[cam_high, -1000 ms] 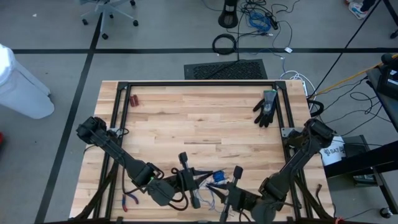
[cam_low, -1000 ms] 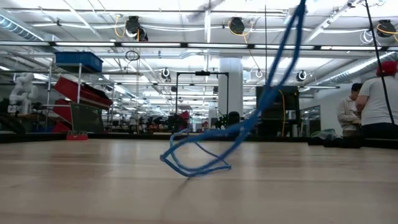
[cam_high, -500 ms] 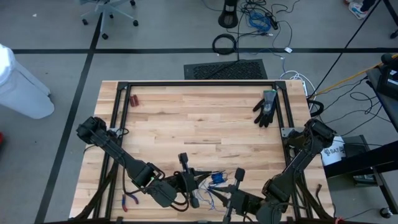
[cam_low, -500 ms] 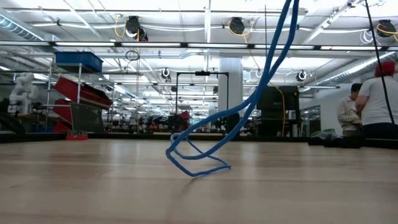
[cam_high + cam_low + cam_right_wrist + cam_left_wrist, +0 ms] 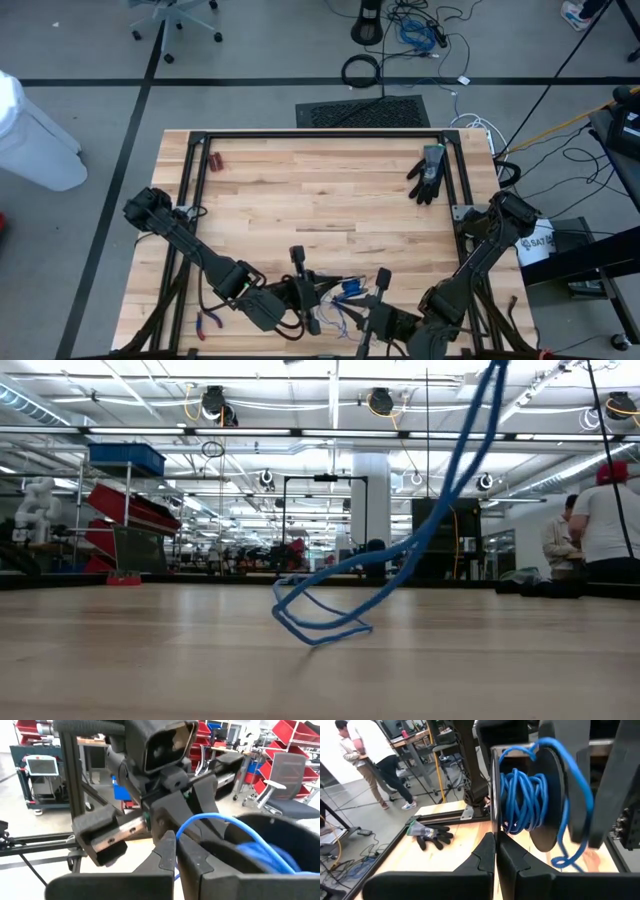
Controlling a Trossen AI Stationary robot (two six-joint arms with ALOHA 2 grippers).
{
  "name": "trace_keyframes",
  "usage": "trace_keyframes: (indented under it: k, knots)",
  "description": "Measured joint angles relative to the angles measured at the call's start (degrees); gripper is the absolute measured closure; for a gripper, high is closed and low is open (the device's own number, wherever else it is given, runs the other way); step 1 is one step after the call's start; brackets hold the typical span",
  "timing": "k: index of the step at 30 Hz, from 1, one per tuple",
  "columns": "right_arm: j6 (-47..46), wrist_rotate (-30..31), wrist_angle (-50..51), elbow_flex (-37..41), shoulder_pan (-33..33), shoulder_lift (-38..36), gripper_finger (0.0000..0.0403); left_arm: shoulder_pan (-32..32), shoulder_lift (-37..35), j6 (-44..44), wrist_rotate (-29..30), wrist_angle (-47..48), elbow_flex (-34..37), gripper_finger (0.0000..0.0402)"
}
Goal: Coil cords
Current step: Coil the blue wire onto a spool
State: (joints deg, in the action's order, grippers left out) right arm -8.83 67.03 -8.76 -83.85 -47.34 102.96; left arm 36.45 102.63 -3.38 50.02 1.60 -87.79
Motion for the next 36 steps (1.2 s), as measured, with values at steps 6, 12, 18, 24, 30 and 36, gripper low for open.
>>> trace_keyframes:
  k: [6,12,18,24,30,36]
  knots:
    - [-2.73,0.21,4.32,0.0,0.49,0.04,0.0403,0.0,0.0,1.46,0.2,-1.87,0.0,0.0395]
    - [-2.27,0.41,5.92,0.0,0.46,0.04,0.0403,0.24,0.0,1.38,-0.11,-3.48,0.0,0.0395]
    - [-4.1,0.41,10.75,0.0,0.46,0.04,0.0403,0.78,0.0,1.47,-0.52,-6.96,0.02,0.0395]
    - [-4.1,0.76,13.29,0.01,0.29,0.04,0.0403,2.1,-0.25,1.4,-1.35,-10.77,0.02,0.0395]
    - [-4.06,0.6,14.96,0.02,-0.38,0.02,0.0403,3.39,-1.37,0.92,-1.52,-9.93,0.07,0.0395]
    - [-3.62,0.57,15.35,0.02,-0.35,0.02,0.0403,4.0,-1.9,-0.02,-0.54,-10.38,0.04,0.0395]
